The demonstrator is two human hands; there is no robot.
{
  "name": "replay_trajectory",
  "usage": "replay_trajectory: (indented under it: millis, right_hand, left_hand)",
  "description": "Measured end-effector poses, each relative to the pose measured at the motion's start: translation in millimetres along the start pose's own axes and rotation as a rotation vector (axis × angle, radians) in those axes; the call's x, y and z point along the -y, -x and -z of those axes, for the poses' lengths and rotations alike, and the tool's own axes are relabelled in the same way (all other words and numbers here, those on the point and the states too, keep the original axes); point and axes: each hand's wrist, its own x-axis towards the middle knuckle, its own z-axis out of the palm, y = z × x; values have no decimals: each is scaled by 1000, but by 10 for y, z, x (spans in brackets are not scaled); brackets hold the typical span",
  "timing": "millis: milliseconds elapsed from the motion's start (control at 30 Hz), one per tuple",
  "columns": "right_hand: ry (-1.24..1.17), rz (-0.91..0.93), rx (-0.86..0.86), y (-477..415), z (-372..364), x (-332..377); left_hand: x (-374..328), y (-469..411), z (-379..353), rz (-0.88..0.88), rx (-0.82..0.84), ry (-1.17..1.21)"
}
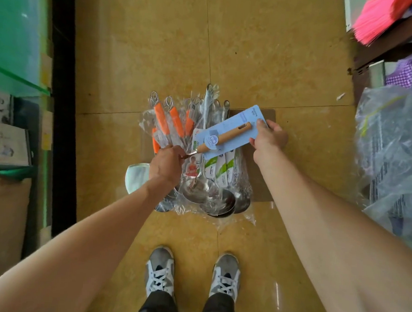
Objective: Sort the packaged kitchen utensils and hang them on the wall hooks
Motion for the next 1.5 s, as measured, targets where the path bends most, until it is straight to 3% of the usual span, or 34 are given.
replay_trajectory:
  millis: [233,633,700,867,967,1067,1233,1367,1500]
  right_hand:
    - [12,-62,-78,79,-62,-416]
    - [18,-2,9,127,37,-360]
    - [-30,-2,68,161,56,-353]
    - [-177,-175,407,281,21,-487]
    - [-205,-162,468,361,-72,-573]
    - [-172,-63,396,366,-140,-471]
    - [-194,-64,124,27,-142,-171]
    - [-42,-202,200,-59,-115,-227]
    - [92,-86,160,0,-128,-370]
  left_hand:
    - [47,10,-76,-49,1,-90]
    - [89,17,-66,-83,-14,-85]
    - [92,24,-80,-85,-21,-96]
    - [105,-23,-96,-54,1,-77]
    - [134,-89,1,-10,94,-39]
    - [99,-153,202,-58,212,38]
    - [-342,-259,324,-147,200,234]
    - [-465,-254,5,-84,194,113]
    - [-370,-123,-175,-37,77,81]
